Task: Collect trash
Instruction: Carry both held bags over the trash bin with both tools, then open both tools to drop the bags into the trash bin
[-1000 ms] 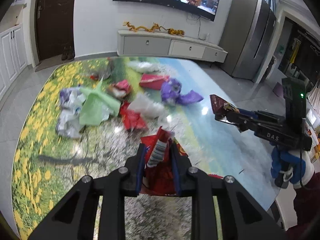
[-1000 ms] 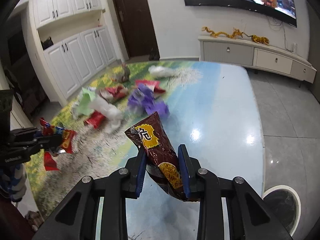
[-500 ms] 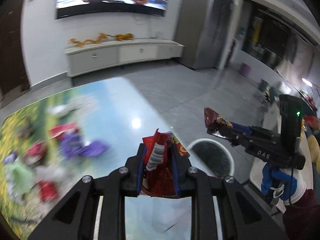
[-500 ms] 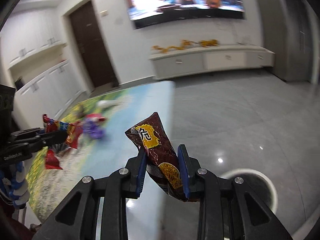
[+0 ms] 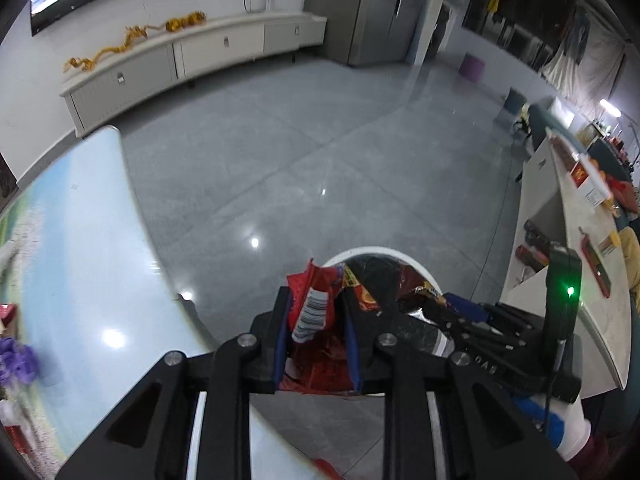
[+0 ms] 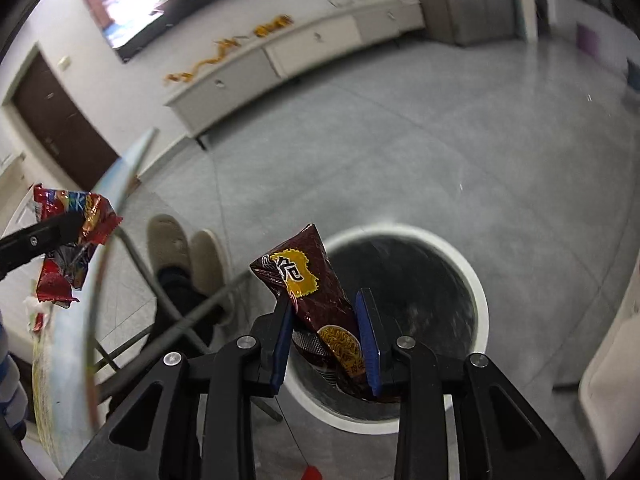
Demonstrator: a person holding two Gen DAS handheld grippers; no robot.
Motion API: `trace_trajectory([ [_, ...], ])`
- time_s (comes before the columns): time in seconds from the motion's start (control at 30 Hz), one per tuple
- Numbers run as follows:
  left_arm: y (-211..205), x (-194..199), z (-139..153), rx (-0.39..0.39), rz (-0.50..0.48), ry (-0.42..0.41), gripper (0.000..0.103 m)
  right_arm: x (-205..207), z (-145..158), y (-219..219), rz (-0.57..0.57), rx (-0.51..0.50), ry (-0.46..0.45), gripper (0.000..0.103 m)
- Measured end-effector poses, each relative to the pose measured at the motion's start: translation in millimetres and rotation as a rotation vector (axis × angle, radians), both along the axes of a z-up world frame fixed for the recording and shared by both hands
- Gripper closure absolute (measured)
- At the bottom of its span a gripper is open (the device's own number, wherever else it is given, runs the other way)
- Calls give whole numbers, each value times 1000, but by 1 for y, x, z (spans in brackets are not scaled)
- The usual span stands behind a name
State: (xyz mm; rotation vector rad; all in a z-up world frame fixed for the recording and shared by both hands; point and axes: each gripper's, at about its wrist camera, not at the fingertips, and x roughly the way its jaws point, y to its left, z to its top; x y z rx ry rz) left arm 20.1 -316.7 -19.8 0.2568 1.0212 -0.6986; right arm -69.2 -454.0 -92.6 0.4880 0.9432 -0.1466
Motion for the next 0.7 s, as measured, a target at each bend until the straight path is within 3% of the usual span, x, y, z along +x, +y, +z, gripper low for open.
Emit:
trace_trajectory([
  [0.33,-51,8,-40,83,-15,82,76,4,-50,-31,-38,44,103,66],
  [0.47,-52,14,-50,83,-9,131,60,-3,-58,-44,-36,37,127,55],
  [0.7,-58,12,-58,77,-26,161,57,-11,-59,-43,-41,17,138,43],
])
